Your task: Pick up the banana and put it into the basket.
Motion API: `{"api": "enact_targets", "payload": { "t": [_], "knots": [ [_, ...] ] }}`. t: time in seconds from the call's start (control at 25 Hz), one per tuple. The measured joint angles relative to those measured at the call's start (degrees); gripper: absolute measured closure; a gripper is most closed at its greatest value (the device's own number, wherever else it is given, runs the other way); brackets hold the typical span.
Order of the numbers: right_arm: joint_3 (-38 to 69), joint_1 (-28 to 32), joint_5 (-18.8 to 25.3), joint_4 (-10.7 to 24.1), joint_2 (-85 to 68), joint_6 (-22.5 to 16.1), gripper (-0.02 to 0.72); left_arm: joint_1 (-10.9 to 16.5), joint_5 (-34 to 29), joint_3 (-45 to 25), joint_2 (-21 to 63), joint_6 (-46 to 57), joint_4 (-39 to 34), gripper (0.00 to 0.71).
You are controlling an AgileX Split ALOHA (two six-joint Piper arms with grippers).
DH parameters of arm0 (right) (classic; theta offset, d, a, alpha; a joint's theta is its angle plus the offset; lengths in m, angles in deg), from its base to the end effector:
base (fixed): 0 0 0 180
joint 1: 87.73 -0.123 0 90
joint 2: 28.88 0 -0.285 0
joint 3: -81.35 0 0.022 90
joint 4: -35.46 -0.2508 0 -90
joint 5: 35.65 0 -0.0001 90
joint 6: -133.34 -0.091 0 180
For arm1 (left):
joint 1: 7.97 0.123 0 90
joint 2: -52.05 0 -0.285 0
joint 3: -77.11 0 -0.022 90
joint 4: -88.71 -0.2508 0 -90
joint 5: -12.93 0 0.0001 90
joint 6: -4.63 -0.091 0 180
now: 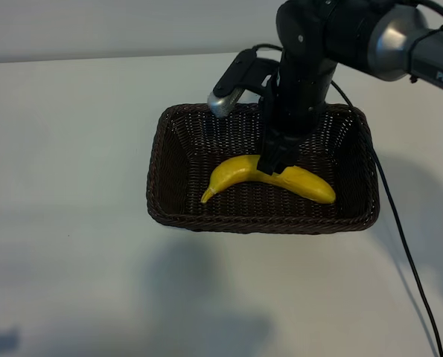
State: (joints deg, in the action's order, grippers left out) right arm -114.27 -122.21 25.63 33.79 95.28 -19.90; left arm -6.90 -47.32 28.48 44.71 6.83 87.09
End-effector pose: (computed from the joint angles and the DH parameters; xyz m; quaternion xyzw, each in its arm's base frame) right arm 0.3456 0.2401 0.2104 -0.5023 0.8601 0.0193 0.0876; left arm -0.0056 0.0021 0.2777 -0.0248 0.8486 0.0089 0.5284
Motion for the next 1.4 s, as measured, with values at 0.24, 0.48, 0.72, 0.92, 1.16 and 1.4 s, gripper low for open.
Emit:
{"api": "enact_targets", "payload": {
  "t": [0.24,0.48,0.72,0.92,1.16,1.4],
  "knots": [
    [-0.2,0.0,0.4,1.7,-5.1,-0.4,0.113,0.0,0.0,0.0,0.0,0.0,0.0,0.136],
    [-0.3,4.1,0.5,4.1,-7.5,-1.5,0.113,0.0,0.0,0.0,0.0,0.0,0.0,0.136],
    [-0.3,13.9,0.4,-0.5,-7.5,-4.4,0.113,0.0,0.0,0.0,0.0,0.1,0.0,0.136],
    [-0.3,23.6,1.3,-3.1,-7.5,-12.6,0.113,0.0,0.0,0.0,0.0,0.1,0.0,0.136],
    [-0.3,32.6,5.8,-3.1,-7.5,-23.6,0.113,0.0,0.0,0.0,0.0,0.2,0.0,0.136],
    [-0.3,34.5,8.3,-0.4,-7.5,-24.2,0.113,0.0,0.0,0.0,0.0,0.2,0.0,0.136]
  ]
}}
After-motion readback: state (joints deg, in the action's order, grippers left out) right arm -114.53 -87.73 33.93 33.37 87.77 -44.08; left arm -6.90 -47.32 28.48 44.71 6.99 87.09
